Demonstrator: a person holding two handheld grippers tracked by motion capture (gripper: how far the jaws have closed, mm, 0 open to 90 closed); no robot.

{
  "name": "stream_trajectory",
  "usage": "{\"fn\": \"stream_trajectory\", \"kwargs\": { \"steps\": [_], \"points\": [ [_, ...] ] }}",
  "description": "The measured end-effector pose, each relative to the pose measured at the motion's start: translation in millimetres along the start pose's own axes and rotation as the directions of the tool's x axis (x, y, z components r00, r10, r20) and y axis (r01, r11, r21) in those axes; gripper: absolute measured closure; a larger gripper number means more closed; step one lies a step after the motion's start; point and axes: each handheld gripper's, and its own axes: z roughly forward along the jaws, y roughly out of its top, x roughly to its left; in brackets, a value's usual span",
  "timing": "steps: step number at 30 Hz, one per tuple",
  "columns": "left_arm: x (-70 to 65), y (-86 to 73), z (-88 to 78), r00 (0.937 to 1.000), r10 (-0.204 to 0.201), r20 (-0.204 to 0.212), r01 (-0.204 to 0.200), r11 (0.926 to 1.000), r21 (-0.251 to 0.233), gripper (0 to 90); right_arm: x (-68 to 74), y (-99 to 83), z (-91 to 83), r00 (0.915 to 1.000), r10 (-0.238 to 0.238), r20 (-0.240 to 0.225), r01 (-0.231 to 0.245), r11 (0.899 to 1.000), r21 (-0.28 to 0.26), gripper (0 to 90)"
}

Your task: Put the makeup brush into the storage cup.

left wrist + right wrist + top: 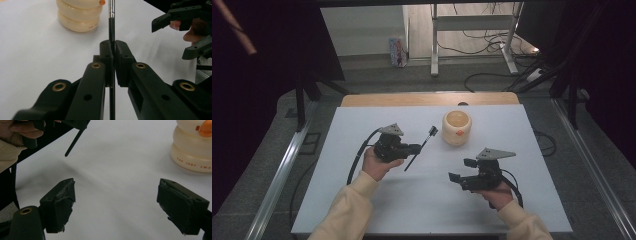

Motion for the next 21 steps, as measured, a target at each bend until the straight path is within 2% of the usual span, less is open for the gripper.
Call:
{"fn": "stream_trajectory", "kwargs": {
  "steps": [21],
  "points": [
    [-3.2,2.5,2.3,1.0,0.005,0.007,-0.005,0.9999,-0.013,86.0,13.0,8.7,30.4,0.999,0.016,-0.041,-0.015,1.0,0.009,16.4]
  ]
}}
